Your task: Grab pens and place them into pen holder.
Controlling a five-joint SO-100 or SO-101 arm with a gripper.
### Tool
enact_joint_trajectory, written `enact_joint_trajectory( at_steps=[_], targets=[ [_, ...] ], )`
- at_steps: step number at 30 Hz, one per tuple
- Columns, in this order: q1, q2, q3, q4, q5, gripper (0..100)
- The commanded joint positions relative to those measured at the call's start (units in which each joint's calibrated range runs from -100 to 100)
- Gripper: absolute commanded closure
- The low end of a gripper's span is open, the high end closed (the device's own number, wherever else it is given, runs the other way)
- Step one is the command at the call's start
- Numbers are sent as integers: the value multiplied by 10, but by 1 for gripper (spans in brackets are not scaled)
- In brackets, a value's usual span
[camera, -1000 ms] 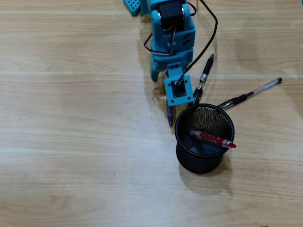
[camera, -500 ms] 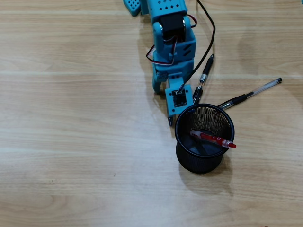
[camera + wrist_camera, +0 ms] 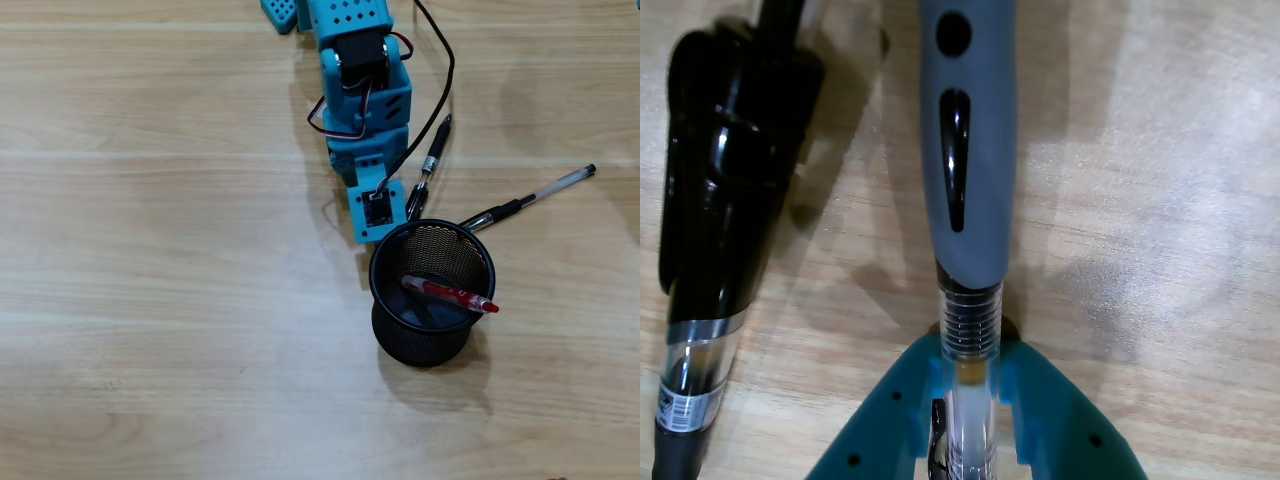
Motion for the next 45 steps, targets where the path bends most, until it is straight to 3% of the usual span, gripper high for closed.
enact_joint_trajectory(
  at_steps=[1, 15, 25, 30, 40, 45],
  targets=[
    [20, -32, 3, 3, -2, 98],
    [64, -240, -115, 206, 2, 98],
    [36, -277, -201, 206, -1, 98],
    [12, -273, -245, 73, 2, 98],
    [-22, -220, -244, -303, 2, 98],
    [-31, -174, -244, -429, 2, 98]
  ],
)
